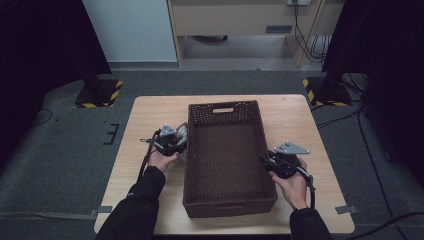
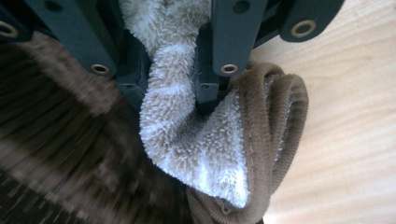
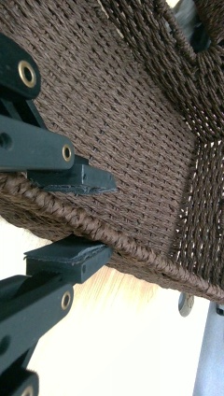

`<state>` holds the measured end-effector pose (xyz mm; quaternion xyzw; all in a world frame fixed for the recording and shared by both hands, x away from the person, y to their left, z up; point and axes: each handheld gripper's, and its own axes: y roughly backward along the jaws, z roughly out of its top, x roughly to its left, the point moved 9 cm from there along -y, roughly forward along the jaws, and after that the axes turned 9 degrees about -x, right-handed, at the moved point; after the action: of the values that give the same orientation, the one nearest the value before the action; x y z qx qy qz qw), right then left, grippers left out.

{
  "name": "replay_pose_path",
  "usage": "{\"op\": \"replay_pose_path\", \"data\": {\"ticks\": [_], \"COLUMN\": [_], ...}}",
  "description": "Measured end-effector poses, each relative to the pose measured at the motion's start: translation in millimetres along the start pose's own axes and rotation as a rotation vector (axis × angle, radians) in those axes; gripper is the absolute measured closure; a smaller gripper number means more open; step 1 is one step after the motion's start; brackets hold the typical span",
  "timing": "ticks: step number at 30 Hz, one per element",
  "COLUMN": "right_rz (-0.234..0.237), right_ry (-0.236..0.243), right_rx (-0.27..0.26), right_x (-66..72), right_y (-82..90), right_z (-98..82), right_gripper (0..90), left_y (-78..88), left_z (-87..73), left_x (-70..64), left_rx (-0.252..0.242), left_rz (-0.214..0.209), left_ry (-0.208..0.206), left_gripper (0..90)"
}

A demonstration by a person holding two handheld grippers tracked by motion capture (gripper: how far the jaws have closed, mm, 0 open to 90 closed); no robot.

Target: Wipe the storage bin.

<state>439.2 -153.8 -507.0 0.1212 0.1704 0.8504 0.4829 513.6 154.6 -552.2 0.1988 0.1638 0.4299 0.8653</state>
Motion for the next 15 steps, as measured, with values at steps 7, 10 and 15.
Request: {"op": "replay_pose_path", "data": {"ticks": [7, 10, 15], "right_rz": [0.000, -0.001, -0.006], "right_ry": [0.001, 0.003, 0.004], "right_rx": [-0.001, -0.003, -0.002], "right_x": [0.1, -0.1, -0.3], "right_y": [0.1, 0.0, -0.2], "right_z": [0.0, 0.1, 0.2], "right_gripper": [66.4, 66.4, 66.7], "left_y": [9.0, 25.0, 50.1], "left_z": [6.7, 22.3, 48.1], "left_x": [5.5, 10.0, 2.6], "left_rx": [-0.033, -0.093, -0.186], "left_rz": [-0.015, -0.030, -0.084], "left_ry": [0.056, 0.077, 0.073], "left_gripper": [70.2, 70.2, 70.2]}}
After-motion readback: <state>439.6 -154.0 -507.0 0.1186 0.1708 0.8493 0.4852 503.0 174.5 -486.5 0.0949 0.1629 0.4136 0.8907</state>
